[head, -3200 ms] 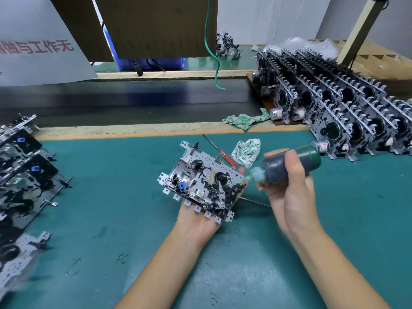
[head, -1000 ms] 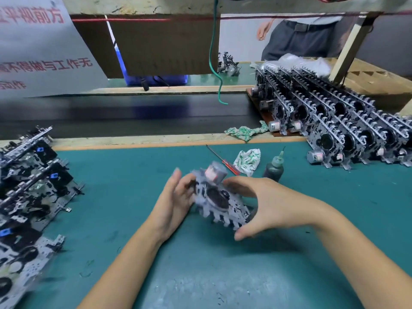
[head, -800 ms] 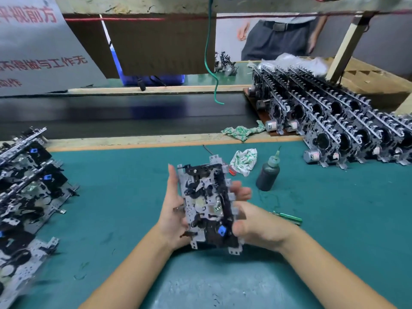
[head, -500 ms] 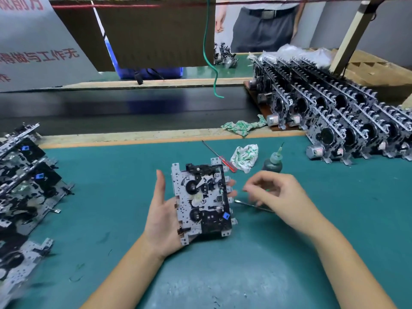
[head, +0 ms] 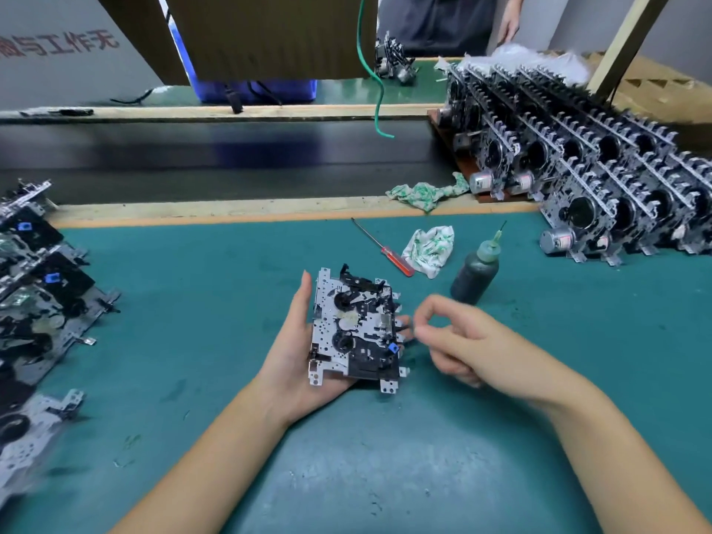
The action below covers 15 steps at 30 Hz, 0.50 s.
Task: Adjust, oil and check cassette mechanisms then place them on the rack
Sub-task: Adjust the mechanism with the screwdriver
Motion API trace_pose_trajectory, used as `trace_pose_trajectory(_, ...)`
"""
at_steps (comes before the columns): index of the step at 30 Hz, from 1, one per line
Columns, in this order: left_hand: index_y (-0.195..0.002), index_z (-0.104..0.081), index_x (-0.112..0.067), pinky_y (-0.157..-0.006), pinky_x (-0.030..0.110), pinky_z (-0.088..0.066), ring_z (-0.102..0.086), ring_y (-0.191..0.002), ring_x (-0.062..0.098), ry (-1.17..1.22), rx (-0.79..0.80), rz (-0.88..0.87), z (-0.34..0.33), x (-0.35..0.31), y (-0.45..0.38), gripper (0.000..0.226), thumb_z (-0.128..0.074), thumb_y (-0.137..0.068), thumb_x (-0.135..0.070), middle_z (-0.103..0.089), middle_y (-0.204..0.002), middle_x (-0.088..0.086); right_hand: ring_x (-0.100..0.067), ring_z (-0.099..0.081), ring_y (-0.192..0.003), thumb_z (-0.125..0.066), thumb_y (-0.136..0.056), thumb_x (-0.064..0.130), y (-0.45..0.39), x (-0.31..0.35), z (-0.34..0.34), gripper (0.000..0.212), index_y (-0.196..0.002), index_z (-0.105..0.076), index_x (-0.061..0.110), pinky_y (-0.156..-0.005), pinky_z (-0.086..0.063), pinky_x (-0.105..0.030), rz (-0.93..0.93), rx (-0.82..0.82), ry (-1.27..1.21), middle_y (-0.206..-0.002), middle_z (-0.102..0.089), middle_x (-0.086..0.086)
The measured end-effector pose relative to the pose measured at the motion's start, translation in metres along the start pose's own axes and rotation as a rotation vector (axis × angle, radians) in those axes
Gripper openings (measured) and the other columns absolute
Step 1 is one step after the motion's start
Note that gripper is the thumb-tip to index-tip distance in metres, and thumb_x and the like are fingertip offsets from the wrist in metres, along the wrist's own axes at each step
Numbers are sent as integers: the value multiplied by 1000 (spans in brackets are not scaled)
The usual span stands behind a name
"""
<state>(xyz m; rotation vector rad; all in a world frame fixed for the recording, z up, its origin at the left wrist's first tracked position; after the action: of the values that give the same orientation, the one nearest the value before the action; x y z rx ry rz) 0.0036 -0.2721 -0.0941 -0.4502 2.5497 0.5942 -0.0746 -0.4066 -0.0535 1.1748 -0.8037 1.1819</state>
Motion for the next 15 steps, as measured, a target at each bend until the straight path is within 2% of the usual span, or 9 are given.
trace_pose_trajectory(2,-117,-66,-3,-93,40,-52,-64,-108,30,-4,0,10,0,0,0,87,-32,-82,-74,-61,-125,22,-9,-20,-42,-43,-99,23,-2,0,-13,22,-80,-48,16,-39,-22,-16,-27,67,-43,-45,-32,6)
trace_pose_trajectory(6,-117,-66,-4,-94,39,-50,-62,-111,29,-53,-34,31,1,2,0,88,-30,-81,-75,-60,-125,22,-8,-18,-40,-41,-99,28,-5,-3,-15,44,-60,-53,12,-39,-19,-15,-125,40,-74,-42,-30,4)
trace_pose_trajectory(9,-114,-69,-6,-90,37,-53,-63,-110,30,-88,-53,43,2,4,-1,87,-31,-80,-76,-62,-123,22,-8,-23,-41,-41,-100,28,-4,-4,-17,45,-60,-58,13,-40,-21,-15,-164,109,-44,-45,-36,5)
trace_pose_trajectory(13,-113,-70,-9,-90,36,-53,-63,-111,29,-118,-86,45,3,4,-1,84,-29,-81,-75,-62,-123,21,-8,-41,-37,-39,-100,27,-4,-6,-21,42,-64,-55,13,-38,-33,-18,-202,148,-8,-44,-49,3)
trace_pose_trajectory(15,-109,-72,-10,-86,35,-55,-64,-108,28,-120,-91,43,2,4,-1,83,-28,-83,-75,-64,-121,20,-8,-41,-34,-39,-101,28,-3,-8,-21,42,-64,-52,13,-36,-32,-18,-215,151,-23,-41,-48,2)
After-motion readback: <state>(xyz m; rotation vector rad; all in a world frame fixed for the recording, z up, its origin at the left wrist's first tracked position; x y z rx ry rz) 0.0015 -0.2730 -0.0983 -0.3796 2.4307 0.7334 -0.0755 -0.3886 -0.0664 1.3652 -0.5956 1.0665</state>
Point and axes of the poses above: each hand's wrist, its own y-axis away from the middle knuckle, its own z-axis out of the back of the hand, x = y × z, the point moved 5 cm from there along -y, towards the middle knuckle
